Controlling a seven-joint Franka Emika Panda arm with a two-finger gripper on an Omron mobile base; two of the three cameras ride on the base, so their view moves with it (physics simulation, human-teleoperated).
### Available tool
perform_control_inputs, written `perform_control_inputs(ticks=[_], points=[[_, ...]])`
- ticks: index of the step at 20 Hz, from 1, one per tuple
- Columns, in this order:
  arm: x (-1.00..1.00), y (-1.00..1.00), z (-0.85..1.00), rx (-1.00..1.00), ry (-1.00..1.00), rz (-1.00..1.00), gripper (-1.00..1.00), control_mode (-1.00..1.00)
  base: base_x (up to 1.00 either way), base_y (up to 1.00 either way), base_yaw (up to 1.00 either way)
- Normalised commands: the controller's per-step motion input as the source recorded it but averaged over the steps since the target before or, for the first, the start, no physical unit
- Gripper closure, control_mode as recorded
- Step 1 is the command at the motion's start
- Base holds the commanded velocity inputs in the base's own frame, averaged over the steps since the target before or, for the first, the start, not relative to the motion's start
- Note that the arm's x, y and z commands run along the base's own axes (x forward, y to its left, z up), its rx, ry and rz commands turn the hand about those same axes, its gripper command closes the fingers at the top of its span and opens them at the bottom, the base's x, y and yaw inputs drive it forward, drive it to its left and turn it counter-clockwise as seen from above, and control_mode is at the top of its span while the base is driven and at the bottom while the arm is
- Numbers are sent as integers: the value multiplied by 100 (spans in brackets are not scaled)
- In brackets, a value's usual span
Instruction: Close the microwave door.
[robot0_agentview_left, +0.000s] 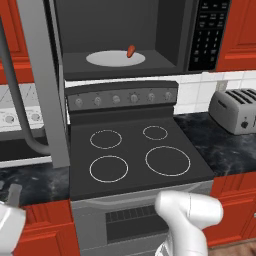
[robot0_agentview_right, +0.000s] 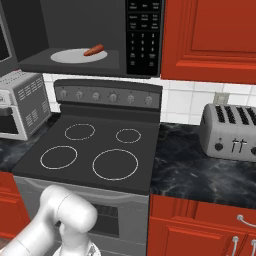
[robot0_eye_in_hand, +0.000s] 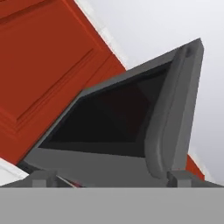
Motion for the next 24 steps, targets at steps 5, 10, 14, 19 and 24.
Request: perform_control_inputs(ticks=[5,10,14,19,24], points=[[61,16,0,-17,1,-6,-100,-100,0,0,0],[52,-1,0,-14,1,-9,-100,-100,0,0,0],[35,-26,5,-6,0,-15,-100,-100,0,0,0],[18,-31,20,-8,0,-18,-100,-100,0,0,0],[7,-27,40,-4,-4,-19,-100,-100,0,0,0]])
